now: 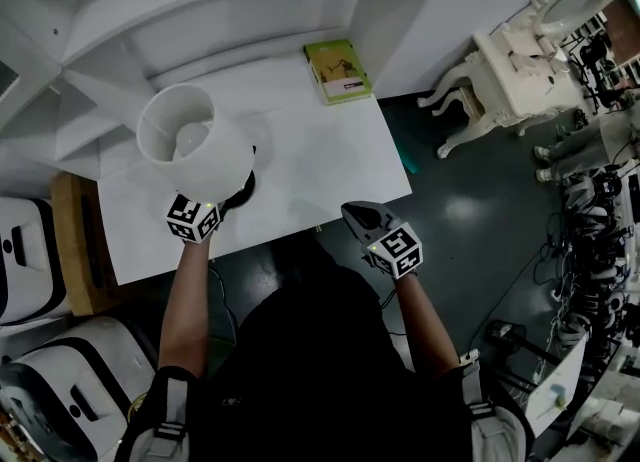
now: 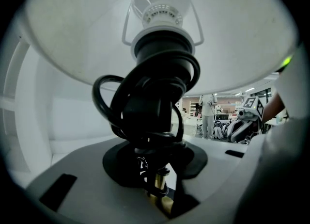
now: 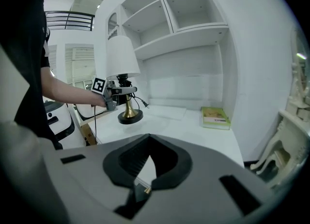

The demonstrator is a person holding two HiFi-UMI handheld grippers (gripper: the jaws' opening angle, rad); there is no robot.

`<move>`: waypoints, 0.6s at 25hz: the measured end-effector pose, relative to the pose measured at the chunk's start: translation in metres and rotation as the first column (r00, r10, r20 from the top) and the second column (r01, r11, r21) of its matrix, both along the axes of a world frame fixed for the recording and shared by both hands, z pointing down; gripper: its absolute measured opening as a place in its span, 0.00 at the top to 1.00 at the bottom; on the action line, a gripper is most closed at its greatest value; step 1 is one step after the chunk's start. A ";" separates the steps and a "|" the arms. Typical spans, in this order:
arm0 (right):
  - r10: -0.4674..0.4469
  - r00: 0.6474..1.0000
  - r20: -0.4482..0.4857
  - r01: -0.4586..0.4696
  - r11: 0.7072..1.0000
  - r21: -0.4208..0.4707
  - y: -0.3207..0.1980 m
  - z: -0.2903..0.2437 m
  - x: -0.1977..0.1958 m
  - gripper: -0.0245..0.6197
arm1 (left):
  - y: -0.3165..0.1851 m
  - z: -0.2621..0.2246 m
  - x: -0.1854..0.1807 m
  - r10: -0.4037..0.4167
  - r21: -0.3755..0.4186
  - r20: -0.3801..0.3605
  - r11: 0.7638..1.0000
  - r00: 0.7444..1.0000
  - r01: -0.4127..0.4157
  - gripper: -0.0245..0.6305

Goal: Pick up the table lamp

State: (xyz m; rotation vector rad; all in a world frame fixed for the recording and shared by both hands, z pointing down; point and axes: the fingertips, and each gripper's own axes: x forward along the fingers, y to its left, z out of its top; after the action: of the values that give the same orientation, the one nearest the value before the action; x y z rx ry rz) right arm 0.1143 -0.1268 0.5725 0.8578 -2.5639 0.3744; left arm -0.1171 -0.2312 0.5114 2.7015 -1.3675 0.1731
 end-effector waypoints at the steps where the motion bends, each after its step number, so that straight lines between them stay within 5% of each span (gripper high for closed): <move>1: -0.002 1.000 0.003 0.002 1.000 0.006 0.001 -0.002 0.000 0.95 | 0.003 -0.004 -0.001 -0.005 0.008 -0.001 1.000 1.000 0.005 0.78; 15: 0.003 1.000 0.020 -0.005 0.997 0.082 0.016 -0.027 0.019 0.95 | 0.048 -0.042 0.019 -0.017 0.076 -0.014 0.997 1.000 0.018 0.78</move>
State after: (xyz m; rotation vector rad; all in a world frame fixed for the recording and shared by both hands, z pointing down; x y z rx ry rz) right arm 0.1330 -0.1105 0.5455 0.8926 -2.6126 0.2815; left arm -0.0984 -0.1835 0.4693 2.7463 -1.4215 0.1037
